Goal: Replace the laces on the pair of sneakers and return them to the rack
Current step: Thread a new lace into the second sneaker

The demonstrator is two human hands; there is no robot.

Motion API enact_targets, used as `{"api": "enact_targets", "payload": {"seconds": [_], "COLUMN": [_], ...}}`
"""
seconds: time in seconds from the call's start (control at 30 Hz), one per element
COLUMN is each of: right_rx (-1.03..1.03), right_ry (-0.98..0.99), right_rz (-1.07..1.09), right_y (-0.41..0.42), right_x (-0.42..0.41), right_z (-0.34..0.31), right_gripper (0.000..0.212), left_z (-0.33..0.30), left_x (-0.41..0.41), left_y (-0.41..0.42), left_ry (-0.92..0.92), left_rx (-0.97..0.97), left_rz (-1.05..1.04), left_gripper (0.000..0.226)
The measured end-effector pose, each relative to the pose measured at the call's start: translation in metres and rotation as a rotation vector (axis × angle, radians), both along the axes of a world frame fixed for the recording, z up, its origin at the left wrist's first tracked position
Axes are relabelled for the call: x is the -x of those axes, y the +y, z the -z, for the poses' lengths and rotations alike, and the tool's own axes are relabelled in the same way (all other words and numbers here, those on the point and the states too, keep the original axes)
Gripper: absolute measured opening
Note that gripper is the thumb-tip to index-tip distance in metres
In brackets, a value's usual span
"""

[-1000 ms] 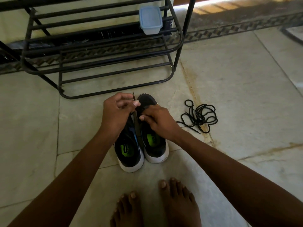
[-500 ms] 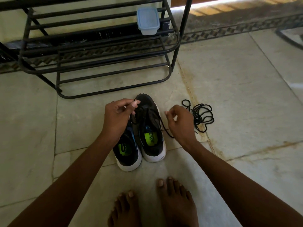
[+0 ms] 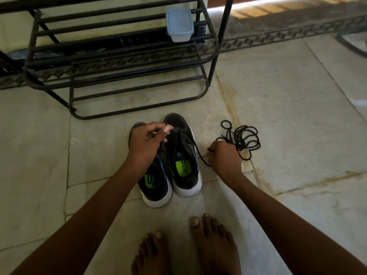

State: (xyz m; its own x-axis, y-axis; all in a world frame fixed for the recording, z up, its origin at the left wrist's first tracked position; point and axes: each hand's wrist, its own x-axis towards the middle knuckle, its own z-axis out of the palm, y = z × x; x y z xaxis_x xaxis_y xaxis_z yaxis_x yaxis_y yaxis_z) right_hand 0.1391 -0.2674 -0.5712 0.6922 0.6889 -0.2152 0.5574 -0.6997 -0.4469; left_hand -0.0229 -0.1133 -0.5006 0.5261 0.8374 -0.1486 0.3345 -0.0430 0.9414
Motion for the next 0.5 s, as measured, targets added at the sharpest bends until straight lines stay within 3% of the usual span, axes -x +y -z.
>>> {"api": "enact_targets", "payload": {"seconds": [0.13,0.33,0.5], "right_rx": [-0.242,-0.518,-0.645], "right_ry": [0.017,0.251,0.414], "right_rz": [-0.009,-0.126,-0.206], "right_y": [0.004,0.019,0.029], "right_x": [0.005,0.009,0.001], "right_z": [-0.010,-0.067,-0.089], "right_gripper": [0.030,0.017,0.021], "left_z": [0.004,-0.004,-0.008], "left_x": [0.000,-0.007,-0.010], "left_y": [0.001,-0.004,-0.003], "left_ry": [0.004,-0.096,-0.128], "left_rx": [0.030,0.040,0.162], "left_rz": [-0.001,0.156,0.251], "left_gripper": [0.015,0.021,0.023]}}
